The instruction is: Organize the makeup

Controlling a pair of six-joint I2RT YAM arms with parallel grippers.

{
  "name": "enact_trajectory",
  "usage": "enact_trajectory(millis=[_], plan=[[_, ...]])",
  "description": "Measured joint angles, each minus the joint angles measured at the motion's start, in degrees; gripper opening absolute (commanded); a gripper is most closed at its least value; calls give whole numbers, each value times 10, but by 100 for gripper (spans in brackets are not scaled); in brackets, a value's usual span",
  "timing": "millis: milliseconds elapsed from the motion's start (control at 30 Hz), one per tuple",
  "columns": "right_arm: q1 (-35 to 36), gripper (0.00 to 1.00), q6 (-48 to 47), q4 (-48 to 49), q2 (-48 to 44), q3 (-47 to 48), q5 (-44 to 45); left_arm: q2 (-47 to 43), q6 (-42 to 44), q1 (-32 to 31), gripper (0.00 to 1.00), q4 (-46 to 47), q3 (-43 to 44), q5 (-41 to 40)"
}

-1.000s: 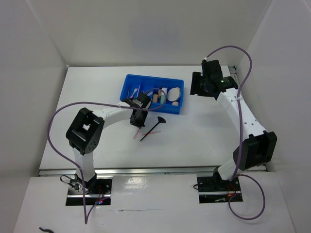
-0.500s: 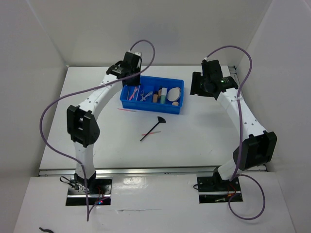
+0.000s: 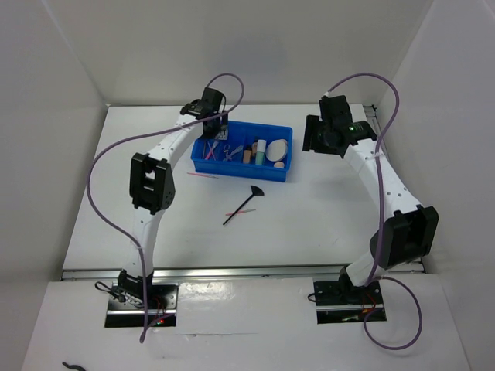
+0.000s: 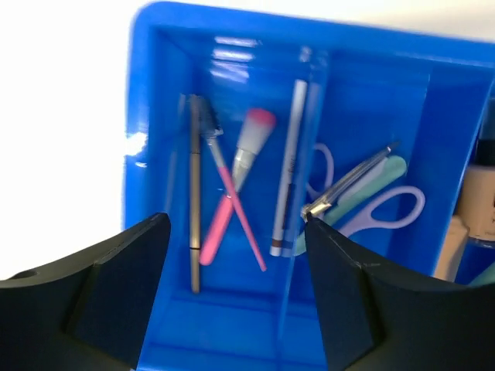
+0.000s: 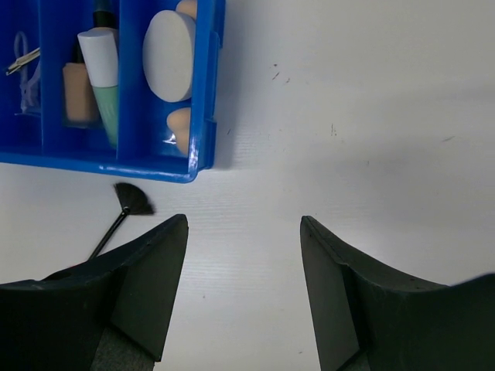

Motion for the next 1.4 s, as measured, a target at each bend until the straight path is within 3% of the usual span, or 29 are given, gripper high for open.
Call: enact_trajectory(millis=[100, 133, 233, 267, 367, 400, 467, 667, 1100, 1400], plan=[[0, 68, 0, 0, 8, 1, 0, -27, 0, 7, 70, 9, -23, 0], [0, 68, 0, -1, 9, 1, 0, -45, -2, 8, 53, 17, -42, -1], [0, 68, 0, -2, 10, 1, 0, -139, -17, 9, 31, 39, -147, -2], [0, 68, 0, -2, 10, 1, 0, -176, -23, 9, 28, 46, -190, -3], [0, 68, 0, -2, 10, 1, 0, -294, -55, 8, 35, 71, -325, -7], [0, 68, 0, -2, 10, 1, 0, -325, -69, 9, 49, 77, -362, -7], [0, 68, 1, -2, 9, 1, -1, -379, -103, 12, 66, 91, -440, 2], [3, 68, 0, -2, 9, 1, -3, -386, -193, 47, 68, 108, -579, 57], [3, 68, 0, -4, 9, 1, -2, -296, -208, 141, 62, 134, -511, 70], [3, 68, 0, -7, 9, 5, -2, -187, -211, 168, 65, 136, -390, 104]])
